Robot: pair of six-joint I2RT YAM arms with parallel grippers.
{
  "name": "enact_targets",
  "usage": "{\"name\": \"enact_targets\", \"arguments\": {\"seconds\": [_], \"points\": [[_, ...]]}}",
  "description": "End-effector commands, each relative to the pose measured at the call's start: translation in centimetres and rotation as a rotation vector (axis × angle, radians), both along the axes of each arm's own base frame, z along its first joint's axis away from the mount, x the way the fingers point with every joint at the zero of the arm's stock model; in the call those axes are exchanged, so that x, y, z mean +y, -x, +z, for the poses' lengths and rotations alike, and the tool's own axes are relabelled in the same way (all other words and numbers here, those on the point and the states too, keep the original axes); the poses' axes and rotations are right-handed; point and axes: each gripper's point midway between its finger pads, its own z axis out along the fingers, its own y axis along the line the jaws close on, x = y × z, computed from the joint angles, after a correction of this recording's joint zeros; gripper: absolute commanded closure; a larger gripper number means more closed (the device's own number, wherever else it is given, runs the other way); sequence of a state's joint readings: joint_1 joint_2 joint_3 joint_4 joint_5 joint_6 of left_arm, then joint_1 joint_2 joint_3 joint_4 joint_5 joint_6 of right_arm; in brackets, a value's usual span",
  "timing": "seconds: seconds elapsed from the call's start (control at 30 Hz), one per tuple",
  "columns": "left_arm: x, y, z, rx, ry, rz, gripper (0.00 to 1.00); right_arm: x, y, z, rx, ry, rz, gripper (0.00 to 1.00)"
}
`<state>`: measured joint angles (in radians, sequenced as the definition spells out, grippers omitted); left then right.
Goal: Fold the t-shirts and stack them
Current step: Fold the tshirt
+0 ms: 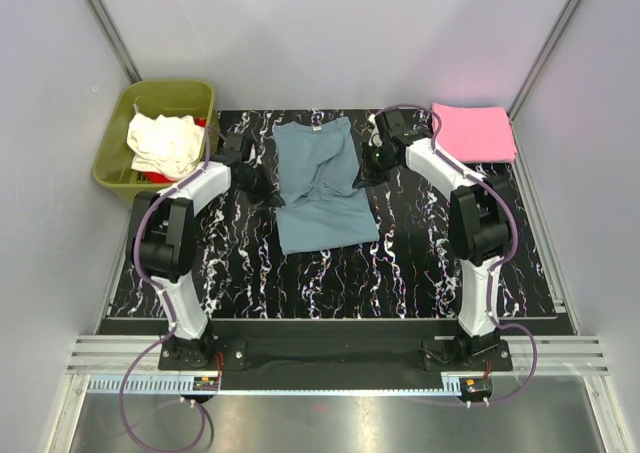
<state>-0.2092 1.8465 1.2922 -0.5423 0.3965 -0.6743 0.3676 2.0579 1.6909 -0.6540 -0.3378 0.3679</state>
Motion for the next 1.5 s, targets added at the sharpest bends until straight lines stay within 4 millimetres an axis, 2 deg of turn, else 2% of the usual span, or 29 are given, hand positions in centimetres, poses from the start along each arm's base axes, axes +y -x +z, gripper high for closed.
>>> {"name": "enact_targets", "arguments": {"seconds": [0.0,0.13,0.27,0.43,0.87,0.93,0.97,1.07,1.1,1.17,1.2,1.23,1.33,1.47], "points": [[-1.0,-2.4,2.2,-0.076,0.062,-0.05,1.0,0.4,-1.8,1.7,-0.052,-0.046,0.038,1.0],[-1.2,-3.3,2.6,-0.097,0.073,-0.057,1.0,0.2,-2.4,1.2,-0.048,-0.048,0.038,1.0],[-0.9,-4.1,2.2,-0.081,0.057,-0.04,1.0,-0.4,-2.9,1.1,-0.044,-0.051,0.027,1.0],[0.0,-4.6,2.8,-0.098,0.024,0.004,1.0,-0.9,-3.3,1.6,-0.066,-0.056,0.021,1.0],[0.6,-6.0,0.1,-0.029,0.032,0.04,0.99,-0.5,-5.2,-0.3,-0.028,-0.082,0.021,0.98],[0.7,-6.5,0.2,-0.033,0.036,0.047,0.9,-0.3,-5.7,-0.5,-0.023,-0.085,0.02,0.96],[0.9,-6.6,0.2,-0.026,0.034,0.051,0.73,-0.1,-6.0,-0.2,-0.028,-0.09,0.021,0.92],[1.2,-7.9,1.6,-0.069,0.03,0.051,0.66,-0.3,-7.3,0.3,-0.05,-0.077,0.0,0.77],[1.3,-8.5,2.2,-0.098,0.032,0.044,0.63,-0.4,-8.2,0.8,-0.057,-0.079,-0.012,0.76],[1.4,-9.8,4.8,-0.2,0.031,0.029,0.56,-0.8,-8.8,1.1,-0.039,-0.073,-0.033,0.75],[1.6,-10.1,5.6,-0.234,0.016,0.029,0.46,-0.9,-9.7,1.9,-0.06,-0.076,-0.047,0.75],[2.0,-10.3,7.3,-0.286,0.002,0.042,0.44,-1.2,-9.8,2.2,-0.063,-0.071,-0.061,0.74],[2.1,-10.0,8.6,-0.349,-0.006,0.028,0.4,-1.8,-9.4,2.6,-0.066,-0.053,-0.097,0.68],[1.4,-8.5,7.1,-0.324,-0.019,-0.009,0.39,-2.7,-8.8,3.0,-0.089,-0.035,-0.151,0.63]]}}
